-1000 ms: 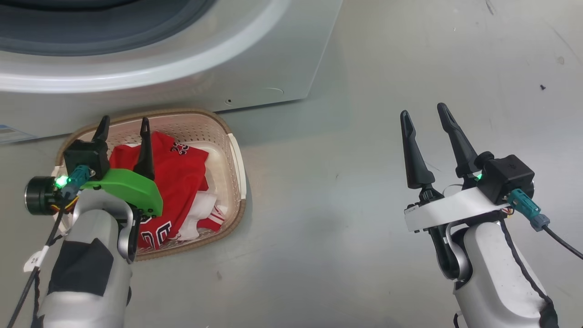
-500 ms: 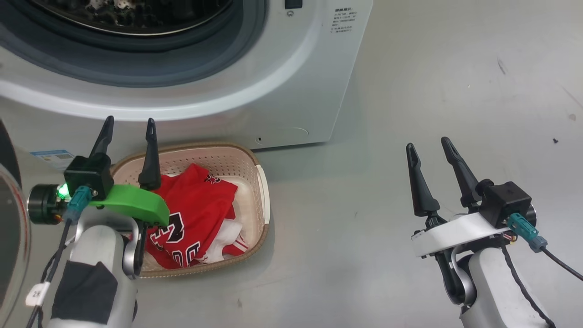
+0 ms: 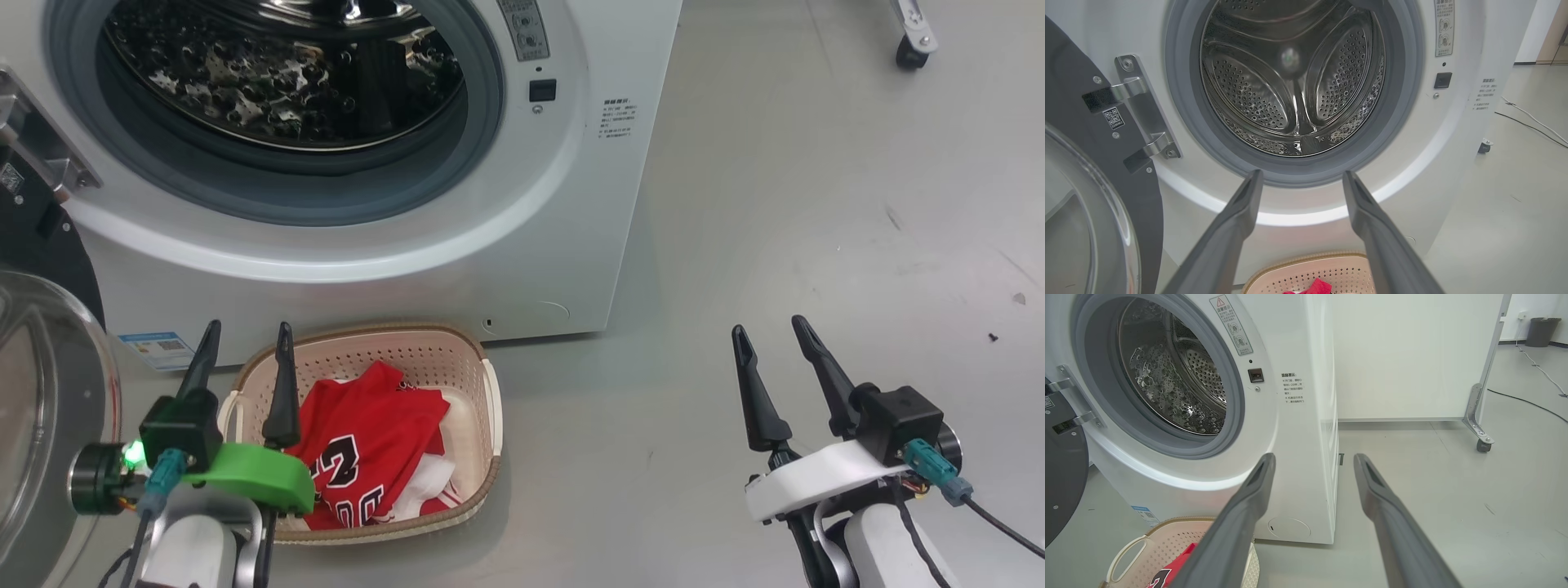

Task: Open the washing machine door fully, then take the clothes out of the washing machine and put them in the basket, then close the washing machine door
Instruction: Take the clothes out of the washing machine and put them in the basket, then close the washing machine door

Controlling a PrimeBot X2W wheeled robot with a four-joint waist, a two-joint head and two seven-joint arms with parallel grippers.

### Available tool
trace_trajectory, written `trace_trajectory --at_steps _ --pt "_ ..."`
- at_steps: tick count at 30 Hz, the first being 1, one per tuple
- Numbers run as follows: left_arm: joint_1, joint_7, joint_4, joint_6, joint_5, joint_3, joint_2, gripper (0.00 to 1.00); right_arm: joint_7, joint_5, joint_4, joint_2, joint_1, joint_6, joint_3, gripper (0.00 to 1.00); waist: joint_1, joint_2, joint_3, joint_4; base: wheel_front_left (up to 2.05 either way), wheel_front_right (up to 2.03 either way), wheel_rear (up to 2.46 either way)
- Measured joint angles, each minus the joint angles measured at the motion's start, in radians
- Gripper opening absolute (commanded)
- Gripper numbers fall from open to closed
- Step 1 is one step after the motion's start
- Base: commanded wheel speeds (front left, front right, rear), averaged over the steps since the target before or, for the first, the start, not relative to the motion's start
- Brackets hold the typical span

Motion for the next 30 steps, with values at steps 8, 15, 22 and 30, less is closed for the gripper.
trace_trajectory --at_steps 8,15,22,30 --pt "0.127 0.000 -0.064 0.012 0.009 -0.016 0.000 1.00 0.000 -0.018 0.002 0.000 0.054 0.008 0.003 1.00 0.0000 0.0000 -0.069 0.010 0.00 0.00 0.00" --pt "0.230 0.006 -0.112 0.012 0.010 -0.041 0.000 1.00 0.000 -0.024 0.000 0.001 0.093 0.008 0.004 1.00 0.0000 0.0000 -0.115 0.015 0.00 0.00 0.00" --pt "0.278 0.015 -0.172 0.021 0.016 -0.043 0.000 1.00 0.000 -0.024 -0.010 0.001 0.113 0.008 0.001 1.00 0.0000 0.0000 -0.127 0.012 0.00 0.00 0.00" --pt "0.309 0.026 -0.225 0.030 0.024 -0.043 0.005 1.00 0.000 -0.026 -0.020 0.002 0.128 0.008 -0.003 1.00 0.0000 0.0000 -0.132 0.009 0.00 0.00 0.00"
